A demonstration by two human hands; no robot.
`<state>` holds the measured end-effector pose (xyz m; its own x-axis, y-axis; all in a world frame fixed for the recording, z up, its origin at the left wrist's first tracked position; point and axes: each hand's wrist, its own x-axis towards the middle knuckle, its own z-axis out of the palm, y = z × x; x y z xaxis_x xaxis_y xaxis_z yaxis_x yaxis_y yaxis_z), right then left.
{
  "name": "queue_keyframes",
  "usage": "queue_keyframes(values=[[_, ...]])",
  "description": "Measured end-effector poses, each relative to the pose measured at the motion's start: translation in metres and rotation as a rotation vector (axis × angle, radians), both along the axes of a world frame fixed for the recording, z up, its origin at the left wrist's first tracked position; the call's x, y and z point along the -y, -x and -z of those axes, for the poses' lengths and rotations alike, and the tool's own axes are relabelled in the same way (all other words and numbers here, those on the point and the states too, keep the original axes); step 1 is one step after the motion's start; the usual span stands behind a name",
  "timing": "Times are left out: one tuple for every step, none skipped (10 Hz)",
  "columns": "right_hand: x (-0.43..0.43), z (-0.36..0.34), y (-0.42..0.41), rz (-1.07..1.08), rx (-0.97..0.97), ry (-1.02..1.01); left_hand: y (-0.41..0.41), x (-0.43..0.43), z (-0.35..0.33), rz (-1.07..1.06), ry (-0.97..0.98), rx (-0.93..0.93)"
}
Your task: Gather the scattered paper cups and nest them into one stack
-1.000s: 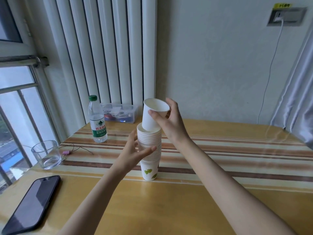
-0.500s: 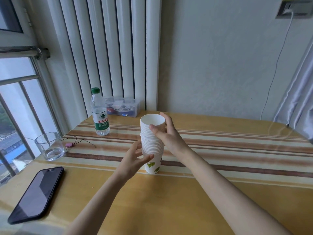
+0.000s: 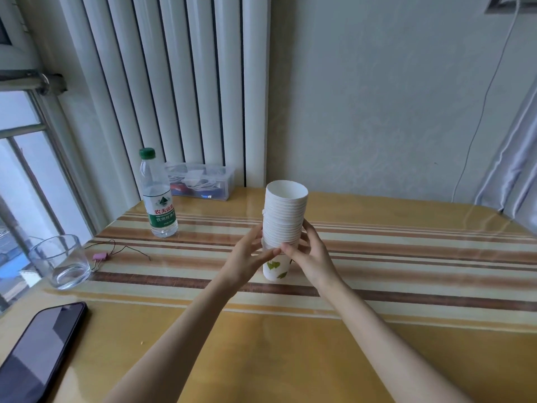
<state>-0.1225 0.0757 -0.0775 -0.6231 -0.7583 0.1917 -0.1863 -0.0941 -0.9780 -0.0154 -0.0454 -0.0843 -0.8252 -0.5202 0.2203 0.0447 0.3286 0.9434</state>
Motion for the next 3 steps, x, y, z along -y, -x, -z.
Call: queue_keyframes(values=[[0.003,0.004,0.006,0.012,0.019,-0.039,0.008,0.003,0.007,0.006,-0.034,0.042],[0.003,0.003,0.003,-0.008,-0.005,-0.081,0.006,0.005,0.012,0.012,-0.019,0.053],[-0.004,-0.006,0.003,0.02,-0.047,-0.143,-0.007,0.004,0.007,-0.029,0.024,0.09]])
